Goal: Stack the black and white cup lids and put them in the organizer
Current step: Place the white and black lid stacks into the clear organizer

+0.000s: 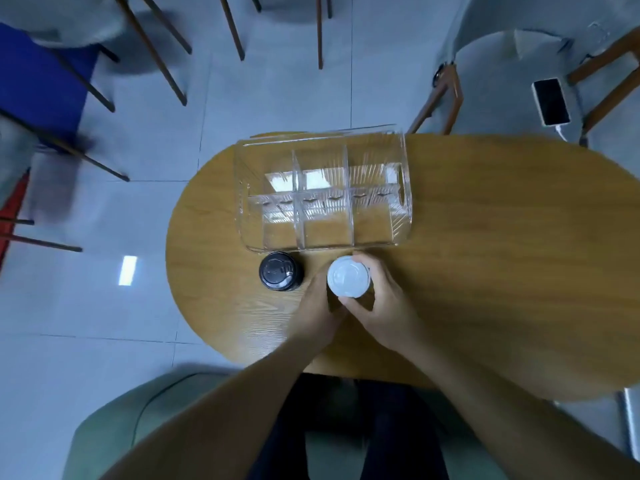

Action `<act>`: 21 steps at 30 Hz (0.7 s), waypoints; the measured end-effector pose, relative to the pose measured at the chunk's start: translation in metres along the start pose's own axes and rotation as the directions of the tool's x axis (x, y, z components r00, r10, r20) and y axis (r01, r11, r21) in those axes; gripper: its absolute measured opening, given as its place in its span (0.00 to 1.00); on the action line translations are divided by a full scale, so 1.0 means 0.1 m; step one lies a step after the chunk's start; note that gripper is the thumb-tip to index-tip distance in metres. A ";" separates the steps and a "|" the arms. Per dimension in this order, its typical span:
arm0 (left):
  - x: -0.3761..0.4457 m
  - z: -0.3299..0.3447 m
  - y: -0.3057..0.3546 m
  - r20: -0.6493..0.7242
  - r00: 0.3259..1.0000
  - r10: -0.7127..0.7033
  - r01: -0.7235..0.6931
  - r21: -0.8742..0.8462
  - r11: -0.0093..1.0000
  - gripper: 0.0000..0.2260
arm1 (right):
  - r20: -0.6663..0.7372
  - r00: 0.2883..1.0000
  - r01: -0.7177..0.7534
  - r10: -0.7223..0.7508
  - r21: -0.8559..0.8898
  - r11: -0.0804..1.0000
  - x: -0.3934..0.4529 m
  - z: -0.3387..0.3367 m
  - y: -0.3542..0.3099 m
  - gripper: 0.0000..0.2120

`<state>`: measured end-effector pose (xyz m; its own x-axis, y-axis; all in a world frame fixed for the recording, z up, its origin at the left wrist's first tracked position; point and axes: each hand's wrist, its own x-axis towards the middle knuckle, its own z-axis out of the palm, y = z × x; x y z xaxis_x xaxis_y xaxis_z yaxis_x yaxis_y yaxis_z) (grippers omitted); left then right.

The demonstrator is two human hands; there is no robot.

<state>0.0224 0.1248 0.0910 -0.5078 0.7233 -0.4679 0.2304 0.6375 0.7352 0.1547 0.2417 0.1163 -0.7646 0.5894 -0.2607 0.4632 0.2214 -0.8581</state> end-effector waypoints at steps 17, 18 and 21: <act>-0.29 -0.25 0.33 0.073 0.913 -0.400 0.406 -0.223 0.886 0.19 | 0.111 0.968 -0.213 0.225 -0.114 0.970 -0.02 -0.41 -0.35 0.28; -0.25 -0.21 0.29 0.070 0.892 -0.447 0.446 -0.295 0.845 0.18 | 0.105 0.963 -0.237 0.249 -0.118 0.964 0.02 -0.40 -0.34 0.29; -0.06 -0.02 -0.01 0.068 0.842 -0.535 0.501 -0.466 0.730 0.24 | 0.119 0.933 -0.330 0.339 -0.087 0.940 0.20 -0.35 -0.29 0.31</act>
<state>0.0237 0.1193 0.0935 -0.4945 0.2864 -0.8207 -0.4728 0.7036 0.5304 0.1420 0.2743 0.1515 -0.6100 0.5323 -0.5870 0.7270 0.0811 -0.6819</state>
